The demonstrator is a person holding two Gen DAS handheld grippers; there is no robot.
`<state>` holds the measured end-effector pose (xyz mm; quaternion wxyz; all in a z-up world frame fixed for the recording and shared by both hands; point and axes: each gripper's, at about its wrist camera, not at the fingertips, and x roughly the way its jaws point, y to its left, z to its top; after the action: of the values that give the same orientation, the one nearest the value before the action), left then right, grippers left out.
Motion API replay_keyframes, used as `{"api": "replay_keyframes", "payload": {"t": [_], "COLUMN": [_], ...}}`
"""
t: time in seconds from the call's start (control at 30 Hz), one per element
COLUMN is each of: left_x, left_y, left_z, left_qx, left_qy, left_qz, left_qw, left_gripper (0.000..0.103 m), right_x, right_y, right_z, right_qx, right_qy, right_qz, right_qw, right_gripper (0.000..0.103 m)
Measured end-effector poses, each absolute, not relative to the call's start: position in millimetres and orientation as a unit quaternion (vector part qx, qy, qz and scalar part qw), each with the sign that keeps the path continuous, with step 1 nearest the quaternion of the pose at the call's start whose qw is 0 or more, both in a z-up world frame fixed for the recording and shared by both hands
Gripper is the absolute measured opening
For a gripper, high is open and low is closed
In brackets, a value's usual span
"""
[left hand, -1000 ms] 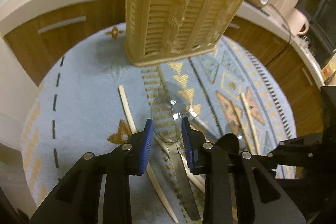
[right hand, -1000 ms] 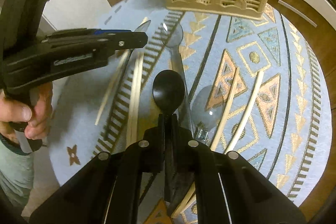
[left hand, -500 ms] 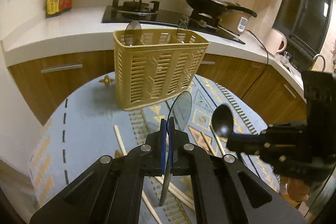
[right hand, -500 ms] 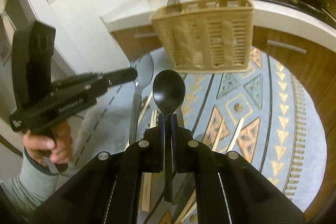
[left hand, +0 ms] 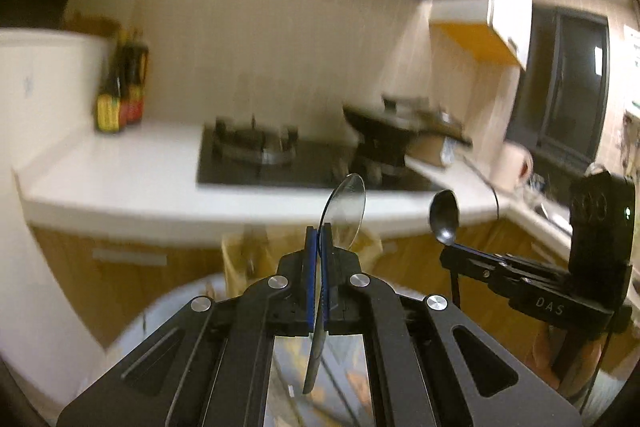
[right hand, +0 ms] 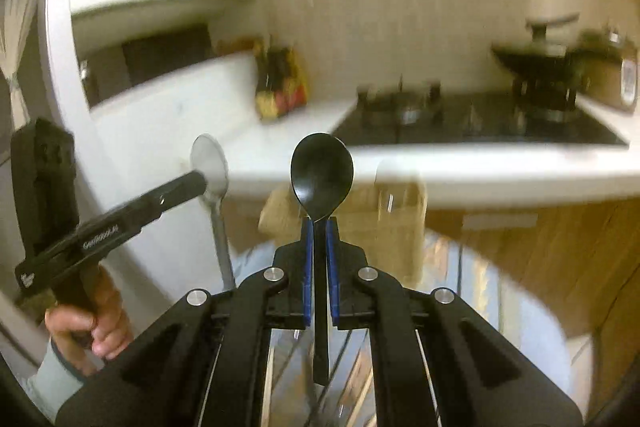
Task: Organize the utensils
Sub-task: 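Carry both spoons over the beige basket and open both tools to drop them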
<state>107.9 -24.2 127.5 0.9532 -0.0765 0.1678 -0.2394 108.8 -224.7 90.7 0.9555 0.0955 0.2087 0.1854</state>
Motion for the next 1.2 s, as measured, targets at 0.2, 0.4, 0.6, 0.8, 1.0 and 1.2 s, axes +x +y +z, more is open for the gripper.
{"api": "replay_keyframes", "payload": {"t": [0.2, 0.4, 0.6, 0.8, 1.0, 1.2], "left_x": [139, 170, 183, 192, 191, 182], "left_y": [-16, -7, -10, -10, -7, 0], "left_z": [142, 136, 120, 102, 91, 82], "left_qx": [-0.125, -0.142, -0.125, -0.123, -0.122, -0.128], "left_qy": [0.093, 0.064, 0.054, 0.068, 0.082, 0.106], "left_qz": [-0.227, -0.197, -0.169, -0.169, -0.180, -0.206], "left_qw": [0.961, 0.968, 0.976, 0.975, 0.973, 0.964], "left_gripper": [0.000, 0.000, 0.000, 0.000, 0.000, 0.009], "right_x": [152, 205, 236, 237, 234, 220], "right_y": [-231, -234, -234, -224, -228, -231], "right_z": [106, 90, 67, 54, 47, 38], "right_qx": [0.091, 0.110, 0.110, 0.090, 0.098, 0.103], "right_qy": [0.117, 0.107, 0.116, 0.115, 0.120, 0.163], "right_qz": [0.123, 0.104, 0.095, 0.088, 0.095, 0.122], "right_qw": [0.981, 0.983, 0.983, 0.985, 0.983, 0.974], "right_gripper": [0.005, 0.005, 0.005, 0.005, 0.005, 0.016]}}
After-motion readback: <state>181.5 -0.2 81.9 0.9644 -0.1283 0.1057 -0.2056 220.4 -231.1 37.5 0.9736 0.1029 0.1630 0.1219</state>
